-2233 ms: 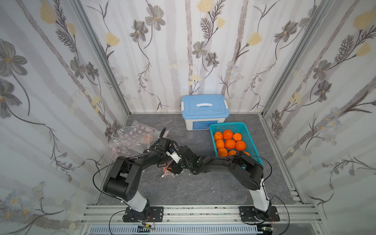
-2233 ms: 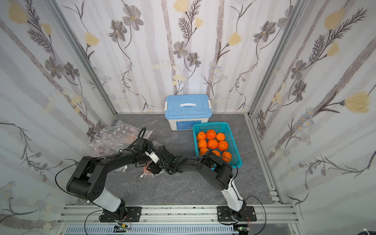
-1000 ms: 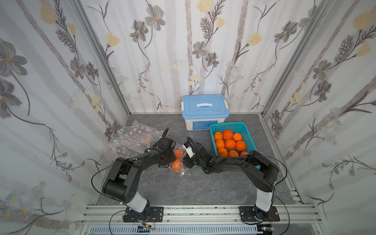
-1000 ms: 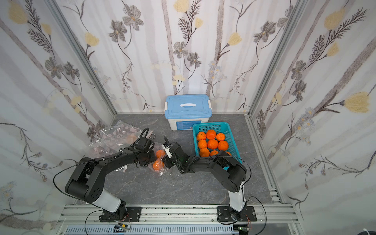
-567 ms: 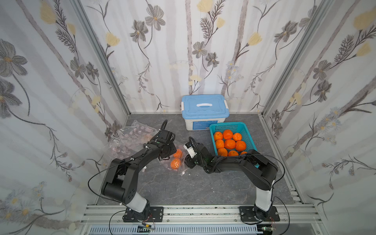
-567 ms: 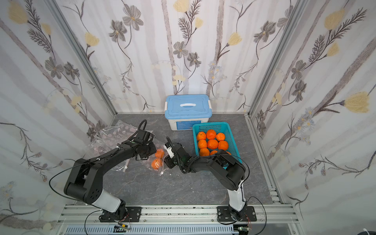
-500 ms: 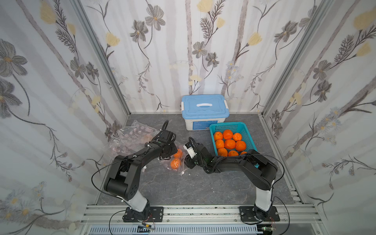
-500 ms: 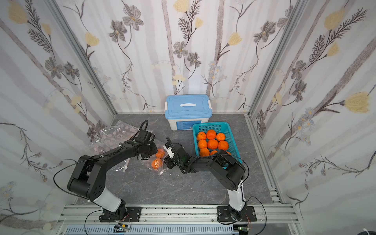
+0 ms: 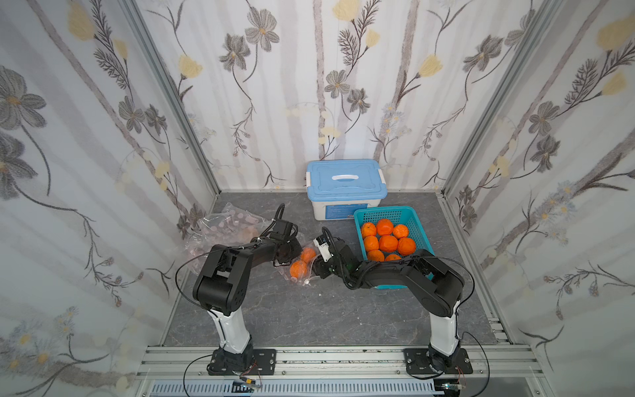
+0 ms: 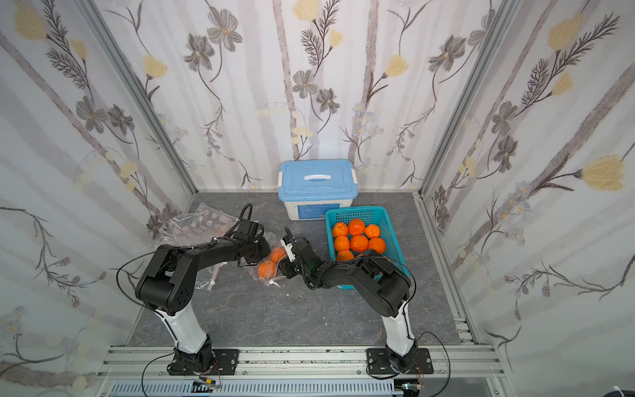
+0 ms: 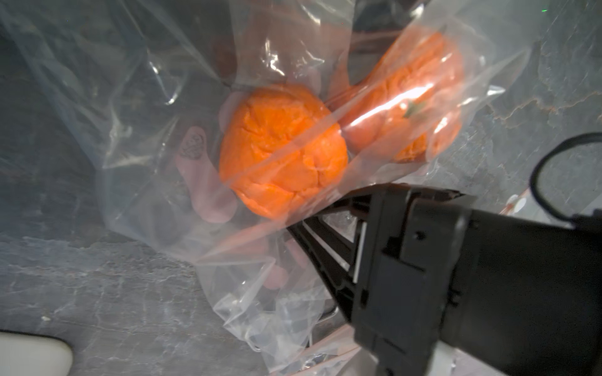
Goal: Open the zip-top bag and take out the orange
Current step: Pick up the orange from the zipper food storage bag.
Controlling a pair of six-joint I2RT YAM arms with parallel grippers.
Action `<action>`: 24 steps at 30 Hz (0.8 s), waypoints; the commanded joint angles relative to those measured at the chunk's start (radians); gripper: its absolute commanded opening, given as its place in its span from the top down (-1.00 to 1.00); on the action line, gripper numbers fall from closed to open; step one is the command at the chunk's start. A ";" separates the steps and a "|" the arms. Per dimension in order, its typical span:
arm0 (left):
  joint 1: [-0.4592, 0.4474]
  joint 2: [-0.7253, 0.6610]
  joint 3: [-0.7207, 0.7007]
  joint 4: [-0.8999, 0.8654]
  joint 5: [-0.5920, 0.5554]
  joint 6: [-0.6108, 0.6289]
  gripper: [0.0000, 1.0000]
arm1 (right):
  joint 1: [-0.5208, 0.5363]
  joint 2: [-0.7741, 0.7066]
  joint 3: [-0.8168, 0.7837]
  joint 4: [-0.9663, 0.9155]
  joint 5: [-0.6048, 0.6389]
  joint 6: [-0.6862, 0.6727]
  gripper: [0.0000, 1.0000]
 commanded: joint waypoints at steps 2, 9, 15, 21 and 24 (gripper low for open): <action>-0.001 0.021 -0.028 -0.054 0.036 -0.007 0.52 | -0.006 0.042 0.075 0.003 0.012 0.015 -0.16; -0.004 0.033 -0.027 -0.045 0.057 -0.005 0.55 | -0.018 0.132 0.220 -0.097 -0.002 0.034 -0.22; -0.008 0.033 -0.035 -0.044 0.064 -0.002 0.56 | -0.020 0.164 0.267 -0.099 -0.043 0.058 0.03; -0.008 0.004 -0.043 -0.061 0.050 -0.003 0.56 | -0.019 0.115 0.221 -0.101 -0.051 0.053 0.49; -0.008 -0.024 -0.054 -0.086 0.035 0.000 0.56 | -0.019 0.041 0.121 -0.060 -0.065 0.037 0.60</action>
